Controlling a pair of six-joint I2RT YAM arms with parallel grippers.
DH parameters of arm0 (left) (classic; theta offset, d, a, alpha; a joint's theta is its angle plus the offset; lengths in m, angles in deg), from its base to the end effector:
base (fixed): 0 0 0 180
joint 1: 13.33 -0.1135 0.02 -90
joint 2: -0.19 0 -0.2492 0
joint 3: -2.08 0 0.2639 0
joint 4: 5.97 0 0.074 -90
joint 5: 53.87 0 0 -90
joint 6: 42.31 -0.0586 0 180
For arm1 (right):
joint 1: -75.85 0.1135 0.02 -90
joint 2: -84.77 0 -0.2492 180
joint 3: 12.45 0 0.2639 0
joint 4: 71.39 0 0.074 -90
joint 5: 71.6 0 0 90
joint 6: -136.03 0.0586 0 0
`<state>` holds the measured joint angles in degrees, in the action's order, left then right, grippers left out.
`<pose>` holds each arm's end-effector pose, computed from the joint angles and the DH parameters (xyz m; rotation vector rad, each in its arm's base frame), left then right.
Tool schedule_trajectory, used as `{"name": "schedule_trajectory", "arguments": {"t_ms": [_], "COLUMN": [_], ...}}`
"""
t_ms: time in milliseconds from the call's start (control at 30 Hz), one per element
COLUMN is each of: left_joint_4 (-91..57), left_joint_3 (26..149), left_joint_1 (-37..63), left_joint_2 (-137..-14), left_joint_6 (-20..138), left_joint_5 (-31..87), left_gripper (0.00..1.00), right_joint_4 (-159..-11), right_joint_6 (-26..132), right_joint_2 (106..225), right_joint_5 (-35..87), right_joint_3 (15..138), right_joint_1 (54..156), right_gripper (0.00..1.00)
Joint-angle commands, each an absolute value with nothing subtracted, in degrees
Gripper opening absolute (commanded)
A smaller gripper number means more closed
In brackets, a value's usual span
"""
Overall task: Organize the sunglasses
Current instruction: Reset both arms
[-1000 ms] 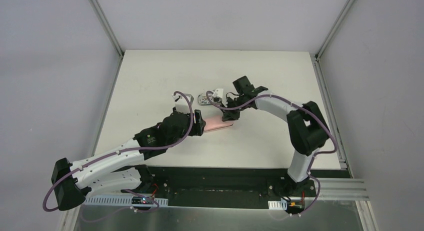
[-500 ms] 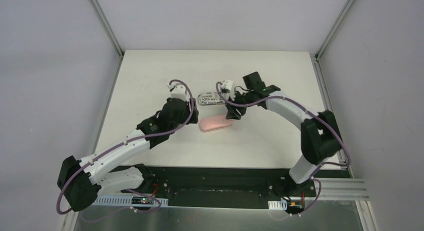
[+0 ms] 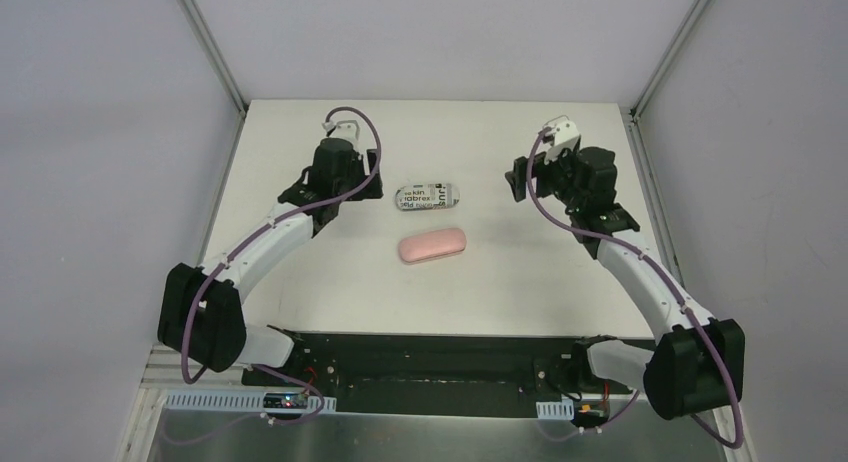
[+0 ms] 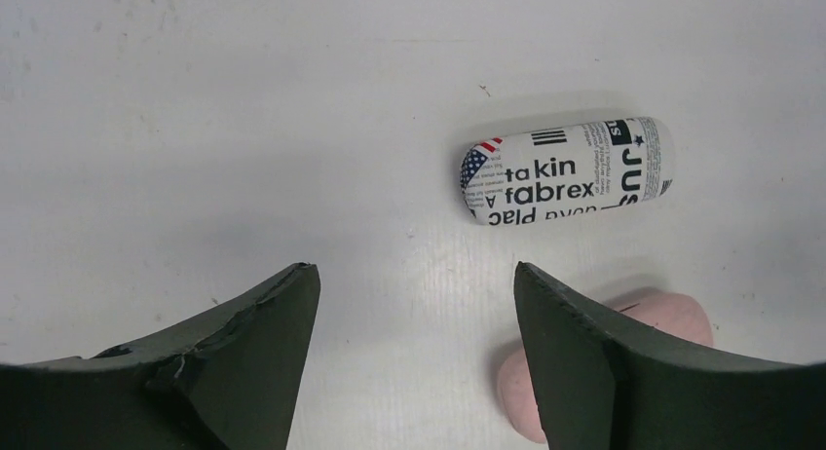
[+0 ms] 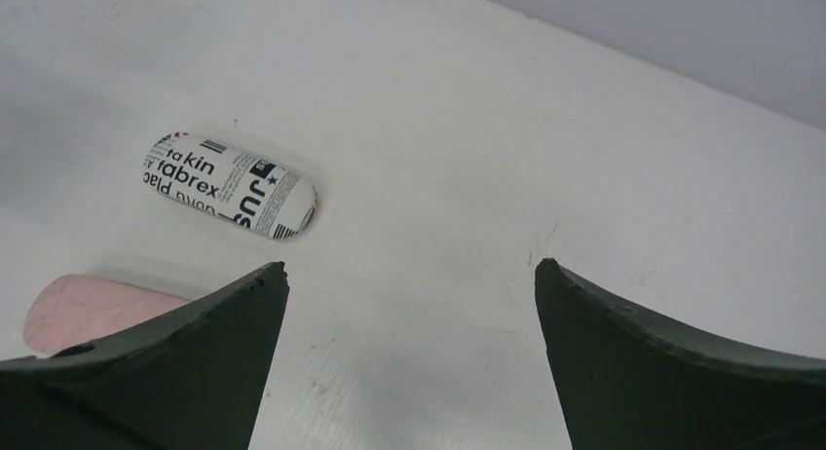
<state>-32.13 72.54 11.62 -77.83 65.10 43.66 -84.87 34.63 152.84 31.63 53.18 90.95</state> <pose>0.3113 -0.1364 0.2492 0.0664 2.1664 -0.2857 0.3022 0.0954 0.2975 -0.5791 1.7559 0.2584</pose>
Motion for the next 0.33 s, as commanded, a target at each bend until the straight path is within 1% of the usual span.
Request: {"name": "schedule_trajectory", "arguments": {"t_ms": [0,67,100,133,300], "left_joint_4": [-23.2,-21.0,-20.9,-21.1,-21.2], "left_joint_3": [69.5,66.9,66.3,65.9,64.2], "left_joint_1": [9.6,8.6,8.6,8.6,8.6], "left_joint_2": [-74.5,-73.2,-72.7,-72.0,-67.9], "left_joint_6": [62.7,63.6,63.3,62.8,62.0], "left_joint_5": [38.2,36.3,36.2,36.5,39.9], "left_gripper": [0.77,0.79,0.95,0.98,0.99], "right_joint_4": [-76.1,-74.9,-74.9,-74.9,-76.2], "right_joint_6": [42.5,43.4,43.9,44.0,43.3], "right_joint_2": [148.8,147.9,148.0,148.1,151.0], "right_joint_5": [32.2,32.1,32.2,32.2,32.1], "right_joint_3": [46.6,45.7,45.8,45.9,47.0], "right_joint_1": [87.9,86.4,85.8,85.4,85.1], "right_gripper": [1.0,1.0,1.0,1.0,1.0]}}
